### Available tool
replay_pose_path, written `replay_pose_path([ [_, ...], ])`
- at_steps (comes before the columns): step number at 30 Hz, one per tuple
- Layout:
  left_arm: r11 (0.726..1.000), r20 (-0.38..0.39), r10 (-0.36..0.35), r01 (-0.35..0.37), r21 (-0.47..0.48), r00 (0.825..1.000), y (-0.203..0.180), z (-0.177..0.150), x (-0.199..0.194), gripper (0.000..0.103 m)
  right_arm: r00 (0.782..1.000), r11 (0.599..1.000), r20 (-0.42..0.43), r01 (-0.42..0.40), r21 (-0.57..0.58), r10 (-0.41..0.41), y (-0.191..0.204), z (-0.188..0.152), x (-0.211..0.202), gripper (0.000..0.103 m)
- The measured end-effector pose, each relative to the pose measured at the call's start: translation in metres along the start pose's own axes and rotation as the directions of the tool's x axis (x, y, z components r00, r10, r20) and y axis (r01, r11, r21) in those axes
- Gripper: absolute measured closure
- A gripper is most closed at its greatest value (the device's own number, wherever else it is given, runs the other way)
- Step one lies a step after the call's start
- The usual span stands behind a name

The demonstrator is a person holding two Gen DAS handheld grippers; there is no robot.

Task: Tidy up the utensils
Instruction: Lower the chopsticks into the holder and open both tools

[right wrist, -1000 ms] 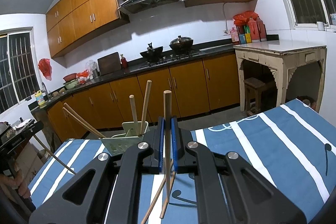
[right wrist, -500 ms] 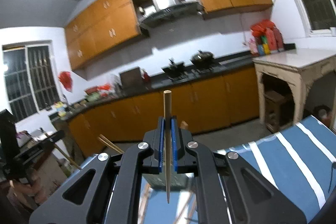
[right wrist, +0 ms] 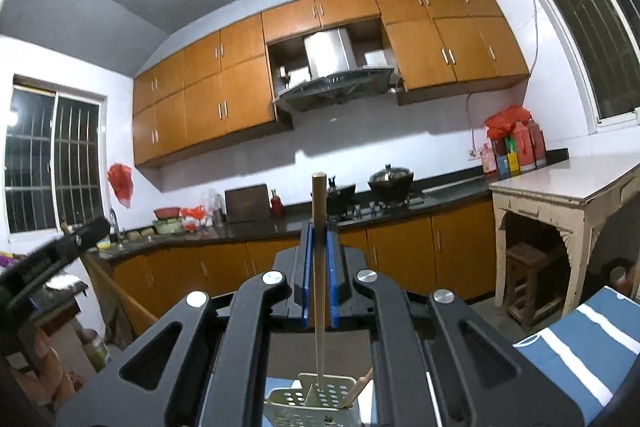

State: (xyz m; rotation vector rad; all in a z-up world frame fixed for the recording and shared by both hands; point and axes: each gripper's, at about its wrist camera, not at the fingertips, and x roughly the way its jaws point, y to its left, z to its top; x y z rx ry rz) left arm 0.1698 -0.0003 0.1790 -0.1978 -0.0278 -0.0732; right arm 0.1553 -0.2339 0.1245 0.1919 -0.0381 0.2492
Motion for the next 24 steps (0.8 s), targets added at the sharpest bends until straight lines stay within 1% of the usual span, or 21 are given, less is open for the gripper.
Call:
replay_pose_path([
  [3, 1.000, -0.034, 0.014, -0.014, -0.004, 0.999, -0.001, -0.015, 0.018, 0.096, 0.998, 1.000, -0.058, 0.008, -0.002, -0.008, 0.000, -0.017, 0.017, 0.096],
  [6, 1.000, -0.059, 0.023, -0.024, -0.006, 0.998, 0.002, -0.028, 0.031, 0.096, 0.995, 1.000, -0.096, 0.011, -0.003, -0.011, 0.000, -0.028, 0.022, 0.096],
  [13, 0.999, -0.146, 0.022, -0.027, -0.033, 0.989, 0.012, -0.046, 0.052, 0.096, 0.986, 1.000, -0.165, 0.009, -0.008, -0.010, 0.004, -0.039, 0.030, 0.095],
  [16, 0.998, -0.172, 0.024, -0.033, -0.051, 0.985, 0.018, -0.047, 0.055, 0.089, 0.982, 1.000, -0.187, 0.012, -0.003, -0.013, 0.002, -0.040, 0.030, 0.094],
  [17, 0.998, -0.176, 0.026, -0.036, -0.055, 0.984, 0.020, -0.048, 0.052, 0.085, 0.982, 1.000, -0.189, 0.016, -0.001, -0.016, 0.002, -0.039, 0.029, 0.093],
  [18, 0.998, -0.178, 0.027, -0.038, -0.055, 0.984, 0.021, -0.047, 0.051, 0.081, 0.982, 1.000, -0.190, 0.017, 0.001, -0.017, 0.002, -0.038, 0.029, 0.089],
  [19, 0.998, -0.177, 0.027, -0.038, -0.055, 0.984, 0.022, -0.046, 0.049, 0.079, 0.982, 1.000, -0.189, 0.020, 0.004, -0.019, 0.002, -0.036, 0.026, 0.080],
  [21, 0.998, -0.173, 0.023, -0.033, -0.055, 0.985, 0.024, -0.043, 0.043, 0.074, 0.984, 1.000, -0.178, 0.026, 0.002, -0.025, 0.002, -0.032, 0.023, 0.068],
  [24, 0.998, -0.166, 0.021, -0.031, -0.058, 0.986, 0.027, -0.037, 0.033, 0.070, 0.987, 1.000, -0.158, 0.029, -0.006, -0.030, 0.002, -0.024, 0.011, 0.068],
])
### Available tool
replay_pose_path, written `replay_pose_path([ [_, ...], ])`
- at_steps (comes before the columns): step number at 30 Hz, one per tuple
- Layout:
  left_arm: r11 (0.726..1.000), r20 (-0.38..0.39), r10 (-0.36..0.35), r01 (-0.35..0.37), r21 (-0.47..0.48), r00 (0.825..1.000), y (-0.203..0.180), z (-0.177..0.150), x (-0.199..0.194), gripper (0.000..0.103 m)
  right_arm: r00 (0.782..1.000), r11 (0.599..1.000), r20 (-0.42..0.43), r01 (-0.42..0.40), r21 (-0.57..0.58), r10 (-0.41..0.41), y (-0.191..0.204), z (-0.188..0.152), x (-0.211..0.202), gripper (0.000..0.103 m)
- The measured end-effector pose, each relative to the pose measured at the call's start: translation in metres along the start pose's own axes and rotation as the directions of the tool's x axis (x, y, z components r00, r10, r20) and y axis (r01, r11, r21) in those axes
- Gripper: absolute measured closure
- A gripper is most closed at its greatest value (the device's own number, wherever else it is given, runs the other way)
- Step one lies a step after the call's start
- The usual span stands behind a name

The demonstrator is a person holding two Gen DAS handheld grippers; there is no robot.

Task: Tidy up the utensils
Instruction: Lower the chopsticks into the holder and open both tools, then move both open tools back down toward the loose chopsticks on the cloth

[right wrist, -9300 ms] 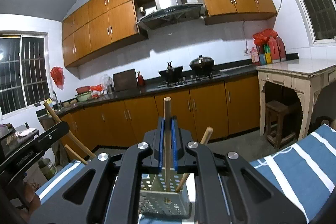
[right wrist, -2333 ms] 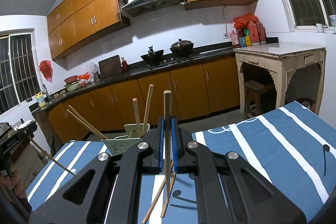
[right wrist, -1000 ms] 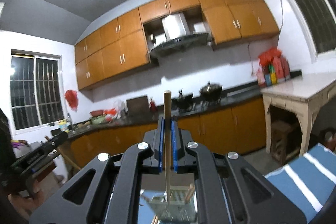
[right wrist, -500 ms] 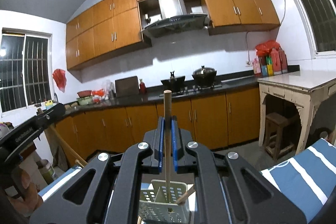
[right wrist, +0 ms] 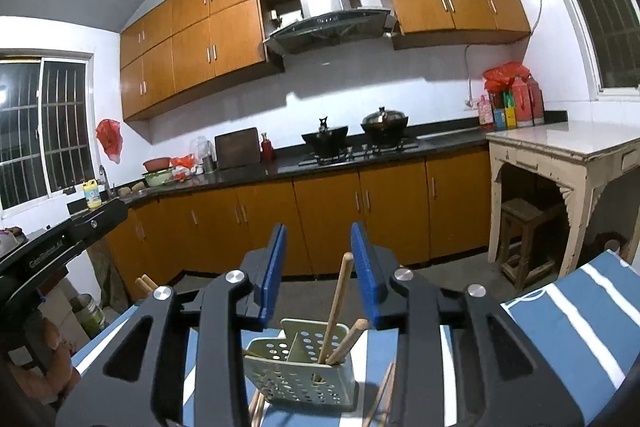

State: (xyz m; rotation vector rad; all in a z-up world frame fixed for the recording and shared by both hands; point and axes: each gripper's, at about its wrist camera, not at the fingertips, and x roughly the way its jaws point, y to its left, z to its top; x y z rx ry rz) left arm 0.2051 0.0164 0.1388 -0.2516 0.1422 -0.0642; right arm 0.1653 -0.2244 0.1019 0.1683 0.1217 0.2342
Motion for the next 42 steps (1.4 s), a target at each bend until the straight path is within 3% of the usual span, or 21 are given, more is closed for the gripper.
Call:
replay_pose_path([
  [8, 1.000, -0.031, 0.013, -0.013, 0.008, 0.999, 0.017, -0.004, -0.043, 0.064, 0.999, 0.999, -0.030, 0.034, 0.002, -0.034, -0.015, -0.006, -0.034, 0.066],
  [16, 0.994, -0.127, 0.093, -0.086, 0.060, 0.988, 0.049, -0.049, -0.067, 0.064, 0.975, 0.990, -0.193, 0.128, 0.063, -0.114, -0.051, -0.064, -0.044, 0.066],
  [25, 0.979, -0.288, 0.199, -0.174, 0.110, 0.937, 0.076, -0.110, -0.042, 0.064, 0.903, 0.976, -0.399, 0.204, 0.069, -0.160, -0.065, -0.133, -0.020, 0.066],
  [32, 0.969, -0.364, 0.231, -0.180, 0.170, 0.902, 0.071, -0.141, -0.025, 0.064, 0.860, 0.982, -0.497, 0.175, 0.072, -0.117, -0.058, -0.167, -0.005, 0.066],
  [42, 0.963, -0.448, 0.238, -0.151, 0.223, 0.862, 0.063, -0.164, -0.011, 0.064, 0.805, 0.985, -0.589, 0.149, 0.090, -0.068, -0.055, -0.188, 0.006, 0.066],
])
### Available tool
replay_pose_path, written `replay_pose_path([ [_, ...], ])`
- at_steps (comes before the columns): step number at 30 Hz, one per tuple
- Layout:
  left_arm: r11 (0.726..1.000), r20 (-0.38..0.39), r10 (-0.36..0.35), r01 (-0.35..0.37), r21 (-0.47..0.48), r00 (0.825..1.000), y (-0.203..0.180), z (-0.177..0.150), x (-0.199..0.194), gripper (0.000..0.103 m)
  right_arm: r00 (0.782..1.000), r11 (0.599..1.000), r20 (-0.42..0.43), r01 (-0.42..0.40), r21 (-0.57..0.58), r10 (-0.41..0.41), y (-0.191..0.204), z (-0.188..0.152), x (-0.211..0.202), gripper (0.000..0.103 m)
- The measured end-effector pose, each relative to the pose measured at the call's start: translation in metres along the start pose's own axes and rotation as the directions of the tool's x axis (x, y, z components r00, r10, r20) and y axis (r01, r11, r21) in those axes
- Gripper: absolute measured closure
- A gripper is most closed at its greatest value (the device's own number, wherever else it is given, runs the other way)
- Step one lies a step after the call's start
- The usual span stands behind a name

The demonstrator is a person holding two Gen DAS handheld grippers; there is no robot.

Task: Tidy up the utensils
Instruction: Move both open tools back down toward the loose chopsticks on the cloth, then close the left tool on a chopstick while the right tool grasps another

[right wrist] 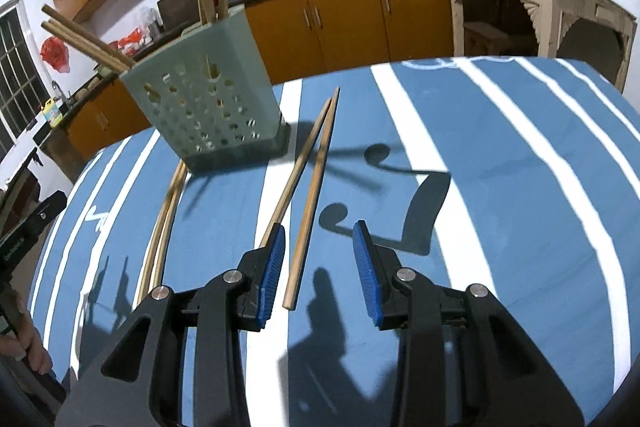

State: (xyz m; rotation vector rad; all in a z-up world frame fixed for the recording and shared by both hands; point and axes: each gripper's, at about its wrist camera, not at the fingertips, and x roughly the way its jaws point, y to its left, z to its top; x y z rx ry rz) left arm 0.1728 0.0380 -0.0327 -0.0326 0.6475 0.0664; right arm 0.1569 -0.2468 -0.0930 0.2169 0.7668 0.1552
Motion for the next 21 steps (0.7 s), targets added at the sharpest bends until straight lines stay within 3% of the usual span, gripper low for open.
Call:
replay_pose_path([
  [8, 0.999, -0.063, -0.043, 0.043, 0.005, 0.997, -0.008, -0.009, 0.012, 0.064, 0.997, 0.997, -0.064, 0.030, -0.065, -0.034, 0.013, -0.005, 0.022, 0.067],
  [9, 0.999, -0.073, -0.050, 0.051, 0.006, 0.996, -0.010, -0.011, 0.014, 0.064, 0.997, 0.996, -0.070, 0.039, -0.080, -0.045, 0.016, -0.006, 0.025, 0.069],
  [12, 0.997, -0.099, -0.069, 0.070, 0.009, 0.993, -0.014, -0.017, 0.020, 0.065, 0.991, 0.983, -0.063, 0.110, -0.150, -0.120, 0.024, -0.011, 0.031, 0.089],
  [15, 0.995, -0.126, -0.097, 0.099, 0.014, 0.987, -0.020, -0.023, 0.026, 0.066, 0.990, 0.987, -0.060, 0.117, -0.105, -0.124, 0.012, -0.009, 0.028, 0.095],
  [21, 0.989, -0.191, -0.133, 0.142, 0.035, 0.972, -0.038, -0.035, 0.041, 0.075, 0.983, 0.984, -0.049, 0.176, -0.006, -0.176, -0.021, -0.005, 0.020, 0.095],
])
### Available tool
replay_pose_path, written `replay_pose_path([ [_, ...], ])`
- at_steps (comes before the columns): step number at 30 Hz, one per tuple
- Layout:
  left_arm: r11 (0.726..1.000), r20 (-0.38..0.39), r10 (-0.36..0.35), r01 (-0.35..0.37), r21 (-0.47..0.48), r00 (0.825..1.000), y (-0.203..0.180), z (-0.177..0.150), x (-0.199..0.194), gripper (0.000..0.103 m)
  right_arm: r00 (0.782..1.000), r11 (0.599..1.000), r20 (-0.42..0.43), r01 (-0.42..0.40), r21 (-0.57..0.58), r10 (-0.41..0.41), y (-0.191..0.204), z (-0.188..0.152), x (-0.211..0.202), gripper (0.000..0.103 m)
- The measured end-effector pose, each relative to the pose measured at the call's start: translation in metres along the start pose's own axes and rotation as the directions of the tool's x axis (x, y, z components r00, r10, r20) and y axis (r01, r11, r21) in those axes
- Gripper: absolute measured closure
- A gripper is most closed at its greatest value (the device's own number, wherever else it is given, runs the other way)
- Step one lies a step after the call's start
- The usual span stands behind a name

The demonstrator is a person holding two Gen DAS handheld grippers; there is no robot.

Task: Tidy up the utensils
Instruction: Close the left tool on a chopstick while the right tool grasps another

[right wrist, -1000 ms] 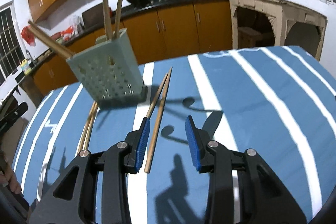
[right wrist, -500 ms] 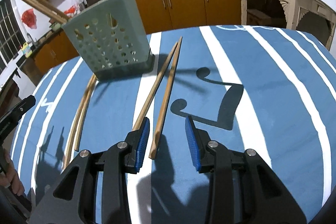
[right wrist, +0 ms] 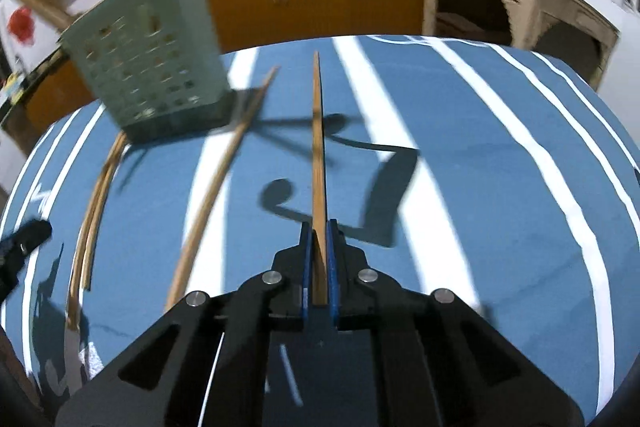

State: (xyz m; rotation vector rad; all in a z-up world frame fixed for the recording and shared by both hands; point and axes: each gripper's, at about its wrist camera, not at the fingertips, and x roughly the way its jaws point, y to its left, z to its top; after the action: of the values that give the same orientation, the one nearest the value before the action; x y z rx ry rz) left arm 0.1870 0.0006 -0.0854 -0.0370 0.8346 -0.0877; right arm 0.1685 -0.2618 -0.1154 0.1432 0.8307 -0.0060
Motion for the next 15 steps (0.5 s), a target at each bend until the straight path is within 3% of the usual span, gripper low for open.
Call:
replay_pose_path([
  [7, 0.999, -0.042, 0.016, -0.014, 0.040, 0.999, -0.017, -0.007, 0.019, 0.077, 1.000, 1.000, 0.000, 0.001, -0.019, -0.001, 0.004, -0.001, 0.002, 0.095],
  [11, 0.998, -0.034, 0.034, -0.032, 0.049, 0.999, -0.019, -0.007, 0.021, 0.094, 1.000, 1.000, 0.000, -0.002, -0.023, 0.002, 0.005, -0.001, 0.002, 0.095],
  [15, 0.999, -0.032, 0.035, -0.035, 0.001, 0.999, -0.004, -0.005, 0.020, 0.096, 1.000, 1.000, 0.002, -0.006, -0.026, 0.006, 0.005, -0.001, 0.001, 0.095],
])
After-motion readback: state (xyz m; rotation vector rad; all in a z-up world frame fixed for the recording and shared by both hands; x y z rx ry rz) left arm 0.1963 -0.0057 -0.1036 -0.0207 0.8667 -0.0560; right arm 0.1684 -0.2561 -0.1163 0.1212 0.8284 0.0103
